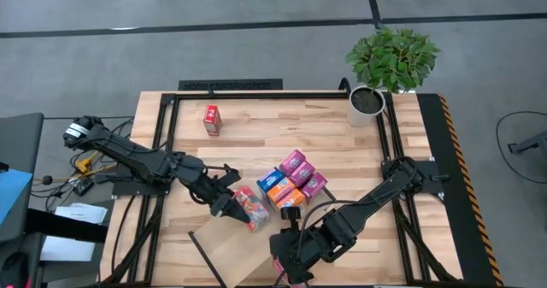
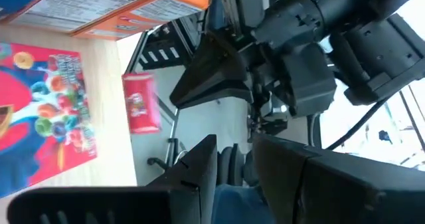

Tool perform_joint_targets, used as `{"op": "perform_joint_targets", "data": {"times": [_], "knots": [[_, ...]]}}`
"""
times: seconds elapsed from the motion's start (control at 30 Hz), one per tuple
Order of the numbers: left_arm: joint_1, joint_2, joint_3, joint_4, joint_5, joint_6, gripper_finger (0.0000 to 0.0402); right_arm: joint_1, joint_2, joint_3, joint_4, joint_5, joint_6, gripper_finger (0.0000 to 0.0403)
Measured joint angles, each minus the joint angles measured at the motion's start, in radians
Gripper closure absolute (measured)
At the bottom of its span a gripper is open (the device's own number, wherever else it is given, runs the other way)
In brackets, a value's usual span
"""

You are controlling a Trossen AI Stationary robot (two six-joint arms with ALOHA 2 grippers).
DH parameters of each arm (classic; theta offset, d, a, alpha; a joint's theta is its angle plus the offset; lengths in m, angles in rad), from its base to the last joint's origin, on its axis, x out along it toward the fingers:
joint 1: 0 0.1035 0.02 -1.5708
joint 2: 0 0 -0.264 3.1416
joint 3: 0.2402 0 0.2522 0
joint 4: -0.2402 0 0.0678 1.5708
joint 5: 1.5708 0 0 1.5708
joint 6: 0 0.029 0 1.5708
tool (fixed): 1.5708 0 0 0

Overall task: Stack cereal on shelf
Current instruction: Put the right red cereal box onto the shelf, then remove the cereal box from the shelf

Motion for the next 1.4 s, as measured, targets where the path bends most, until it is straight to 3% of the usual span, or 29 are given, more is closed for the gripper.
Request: {"op": "perform_joint_targets", "data": {"times": [0.3, 0.47, 0.63, 0.83, 1.1, 1.23, 1.4], "knots": [[0.026, -0.049, 0.0, -0.06, 0.052, 0.057, 0.0334, 0.033, -0.011, 0.0, -0.084, -0.008, 0.085, 0.0344], [0.054, -0.1, 0.0, -0.205, 0.043, 0.146, 0.0366, 0.118, -0.02, 0.02, -0.207, -0.118, 0.284, 0.0344], [0.055, -0.136, 0.0, -0.268, 0.041, 0.257, 0.0376, 0.225, -0.019, 0.001, -0.182, -0.165, 0.513, 0.0343], [0.057, -0.173, 0.001, -0.35, -0.026, 0.348, 0.0331, 0.31, -0.018, 0.002, -0.174, -0.162, 0.685, 0.0299], [0.061, -0.18, 0.001, -0.446, -0.05, 0.375, 0.0246, 0.351, 0.13, 0.003, 0.026, -0.151, 0.651, 0.0182], [0.072, -0.18, 0.001, -0.514, -0.043, 0.376, 0.0225, 0.359, 0.231, 0.002, 0.086, -0.251, 0.654, 0.0186], [0.093, -0.184, 0.001, -0.581, -0.013, 0.367, 0.0221, 0.377, 0.303, 0.006, 0.107, -0.342, 0.691, 0.0243]]}}
